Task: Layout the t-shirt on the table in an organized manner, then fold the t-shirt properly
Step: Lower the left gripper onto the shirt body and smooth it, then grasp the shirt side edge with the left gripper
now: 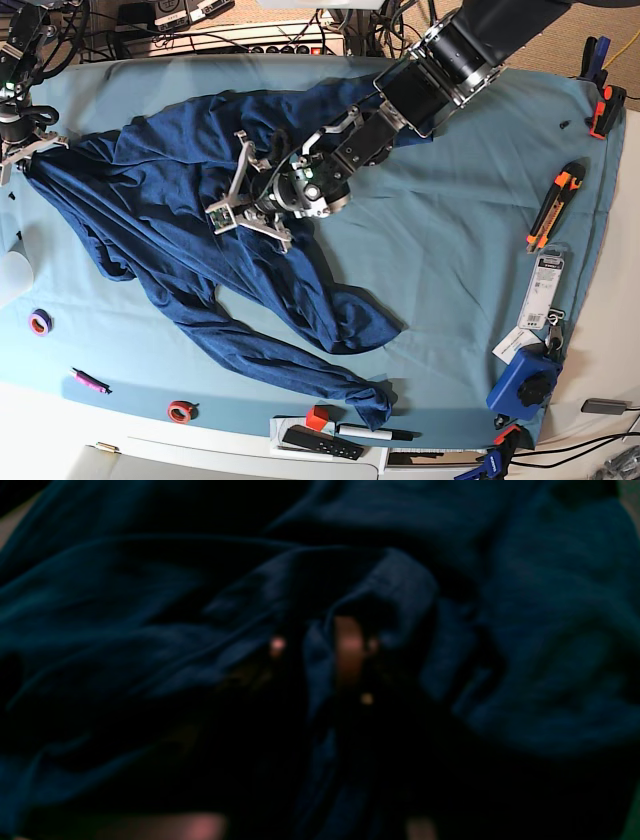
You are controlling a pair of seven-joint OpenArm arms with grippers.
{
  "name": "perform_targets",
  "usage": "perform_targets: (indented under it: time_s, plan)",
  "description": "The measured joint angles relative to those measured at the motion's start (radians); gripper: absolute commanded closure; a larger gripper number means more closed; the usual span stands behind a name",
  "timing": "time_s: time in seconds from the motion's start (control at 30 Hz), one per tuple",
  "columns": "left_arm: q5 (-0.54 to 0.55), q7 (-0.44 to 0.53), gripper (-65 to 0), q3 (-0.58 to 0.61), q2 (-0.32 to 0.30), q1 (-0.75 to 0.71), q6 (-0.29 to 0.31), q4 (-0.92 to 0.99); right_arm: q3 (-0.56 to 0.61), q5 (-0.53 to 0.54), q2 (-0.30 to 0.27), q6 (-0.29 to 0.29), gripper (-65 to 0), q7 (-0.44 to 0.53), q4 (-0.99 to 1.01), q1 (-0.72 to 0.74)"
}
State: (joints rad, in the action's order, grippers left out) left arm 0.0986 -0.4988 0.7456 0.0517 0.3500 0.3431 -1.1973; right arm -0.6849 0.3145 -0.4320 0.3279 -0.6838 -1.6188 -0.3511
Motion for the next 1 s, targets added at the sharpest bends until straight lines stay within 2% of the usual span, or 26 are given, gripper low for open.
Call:
perform_targets:
  time_s: [0.13,0.3,0.43,0.57,0.83,1.0]
  plan:
    - [0.001,0.003,0.0,0.000,-0.032,0.010,-0.006,-0.019,0.000,0.000,0.000,0.000,0.0,0.000,0.000,0.000]
    - [0.016,0.002,0.0,0.000,-0.148,0.009,-0.008,-0.101,0.000,0.000,0.000,0.000,0.0,0.001,0.000,0.000]
    - [0.059,-0.021,0.0,-0.034,-0.243,-0.019,-0.041,-0.197,0.000,0.000,0.000,0.000,0.0,0.003,0.000,0.000]
    - [0.128,-0.024,0.0,-0.145,-0.312,-0.089,-0.028,-0.296,0.000,0.000,0.000,0.000,0.0,0.003,0.000,0.000]
    - [0.278,-0.035,0.0,-0.445,-0.367,-0.238,0.098,-0.418,0.000,0.000,0.000,0.000,0.0,0.003,0.000,0.000]
    - [0.402,-0.112,0.0,-0.638,-0.400,-0.298,0.152,-0.419,0.000,0.000,0.000,0.000,0.0,0.003,0.000,0.000]
